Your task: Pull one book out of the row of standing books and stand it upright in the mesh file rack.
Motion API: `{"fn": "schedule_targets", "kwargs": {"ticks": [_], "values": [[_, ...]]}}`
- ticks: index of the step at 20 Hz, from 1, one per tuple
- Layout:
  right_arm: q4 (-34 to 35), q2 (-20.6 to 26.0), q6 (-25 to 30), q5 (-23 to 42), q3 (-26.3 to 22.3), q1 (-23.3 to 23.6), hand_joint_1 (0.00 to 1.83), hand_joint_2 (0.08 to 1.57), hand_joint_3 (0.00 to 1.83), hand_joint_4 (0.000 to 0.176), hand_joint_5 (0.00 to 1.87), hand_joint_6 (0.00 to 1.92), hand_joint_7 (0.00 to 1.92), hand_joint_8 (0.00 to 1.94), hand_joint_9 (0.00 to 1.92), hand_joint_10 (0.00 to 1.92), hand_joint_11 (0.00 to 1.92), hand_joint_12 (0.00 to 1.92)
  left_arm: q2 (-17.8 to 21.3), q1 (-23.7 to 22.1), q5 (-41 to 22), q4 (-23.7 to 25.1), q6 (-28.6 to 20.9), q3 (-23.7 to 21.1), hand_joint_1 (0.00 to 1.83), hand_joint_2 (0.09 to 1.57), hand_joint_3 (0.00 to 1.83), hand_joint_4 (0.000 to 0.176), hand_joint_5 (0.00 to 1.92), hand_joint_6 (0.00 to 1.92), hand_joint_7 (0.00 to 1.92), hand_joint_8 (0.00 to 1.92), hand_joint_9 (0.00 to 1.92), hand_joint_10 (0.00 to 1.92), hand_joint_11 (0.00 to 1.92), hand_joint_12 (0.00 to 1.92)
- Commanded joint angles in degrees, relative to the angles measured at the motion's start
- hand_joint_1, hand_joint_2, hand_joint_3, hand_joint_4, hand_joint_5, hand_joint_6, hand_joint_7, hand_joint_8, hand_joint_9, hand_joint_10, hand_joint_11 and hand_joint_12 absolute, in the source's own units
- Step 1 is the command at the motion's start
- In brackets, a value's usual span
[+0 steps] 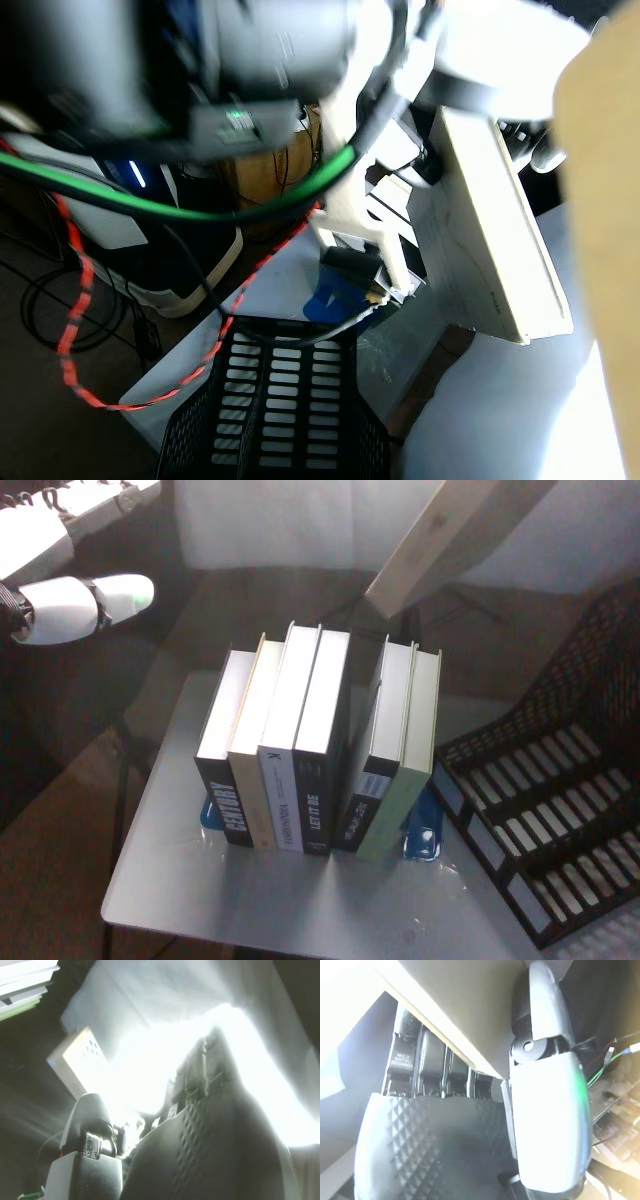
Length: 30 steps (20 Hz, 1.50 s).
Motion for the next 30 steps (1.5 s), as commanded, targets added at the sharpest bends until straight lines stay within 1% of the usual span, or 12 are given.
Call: {"fn": "schedule_targets", "kwargs": {"ticks": [1,2,5,7,9,10,14,18,23,28,29,30], "values": [[1.79,1.45,-0.10,-2.28,-0.41,2.06,1.24,1.19,0.01,0.000,0.88,0.98,0.84,1.49,0.73,1.67,0.38,1.92,0.25,-0.71,-6.16,-1.42,-0.02,0.35,0.26,1.43,0.00,0.070,0.01,0.00,0.00,0.00,0.00,0.00,0.00,0.00],[1.46,1.86,0.02,-2.37,-0.67,2.63,1.23,1.20,0.01,0.000,0.84,1.03,0.83,1.51,0.76,1.66,0.46,1.92,0.23,-0.72,-6.13,-1.42,-0.02,0.34,0.26,1.43,0.00,0.068,0.02,0.00,0.00,0.00,0.00,0.00,0.00,0.00],[-1.19,4.98,0.42,-3.25,-2.83,6.22,1.19,1.21,0.00,0.000,0.82,1.16,0.80,1.43,0.47,1.54,0.01,1.92,0.07,-1.08,-5.76,-1.22,-0.07,0.29,0.27,1.43,0.00,0.059,0.02,0.00,0.00,0.00,0.00,0.00,0.00,0.00],[-10.26,6.99,7.16,-3.18,-4.31,10.62,1.17,1.22,0.00,0.000,0.86,1.18,0.74,1.43,0.42,1.51,0.00,1.92,-0.08,-1.34,-5.45,-0.97,-0.10,0.25,0.25,1.44,0.01,0.077,0.00,0.00,0.00,0.00,0.00,0.00,0.00,0.00],[-23.21,9.58,16.23,-2.61,-6.52,15.55,1.31,1.21,0.00,0.000,0.78,1.20,0.85,1.32,0.66,1.53,0.13,1.90,-0.28,-1.73,-5.23,-0.66,-0.14,0.09,0.26,1.44,0.00,0.072,0.01,0.00,0.00,0.00,0.00,0.00,0.00,0.00],[-27.97,10.51,19.38,-2.24,-7.34,17.04,1.21,1.20,0.00,0.000,0.80,1.20,0.84,1.35,0.65,1.47,0.14,1.91,-0.28,-1.83,-5.16,-0.61,-0.17,-0.02,0.26,1.44,0.00,0.073,0.00,0.00,0.00,0.00,0.00,0.00,0.00,0.00],[-40.20,13.47,28.91,-0.69,-8.68,19.95,1.35,1.21,0.00,0.000,0.75,1.27,0.81,1.29,0.74,1.50,0.46,1.73,-0.26,-2.45,-4.25,-0.37,-0.10,-0.41,0.26,1.43,0.00,0.077,0.02,0.01,0.00,0.00,0.00,0.00,0.00,0.00],[-46.97,15.18,33.41,0.10,-9.40,19.93,1.34,1.22,0.00,0.000,0.70,1.33,0.83,1.29,0.71,1.52,0.25,1.81,0.03,-2.59,-3.87,-0.40,0.06,-1.04,0.24,1.43,0.00,0.085,0.02,0.01,0.00,0.00,0.00,0.00,0.00,0.00],[-51.99,15.83,36.57,0.50,-9.10,16.63,1.35,1.20,0.00,0.000,0.74,1.28,0.82,1.26,0.79,1.46,0.46,1.80,-0.08,-0.83,-5.01,-2.66,0.28,-1.91,0.34,1.43,0.00,0.002,0.04,0.01,0.00,0.00,0.00,0.00,0.00,0.00],[-54.04,14.55,38.06,0.55,-8.12,12.20,1.35,1.22,0.00,0.000,0.72,1.24,0.79,1.33,0.76,1.56,0.51,1.85,0.00,0.53,-5.72,-3.95,0.40,-2.56,0.39,1.42,0.00,0.011,0.05,0.00,0.00,0.00,0.00,0.00,0.00,0.00],[-54.06,13.60,38.09,0.52,-7.65,10.47,1.35,1.21,0.00,0.000,0.77,1.08,0.81,1.35,0.77,1.62,0.57,1.91,0.07,1.00,-6.06,-4.32,0.40,-2.68,0.36,1.43,0.00,0.011,0.04,0.00,0.00,0.00,0.00,0.00,0.00,0.00],[-54.06,12.45,38.09,0.47,-7.21,8.52,1.35,1.21,0.00,0.000,0.68,1.19,0.81,1.30,0.80,1.55,0.66,1.79,0.18,1.60,-6.57,-4.80,0.39,-2.81,0.33,1.43,0.00,0.019,0.04,0.00,0.00,0.00,0.00,0.00,0.00,0.00]]}}
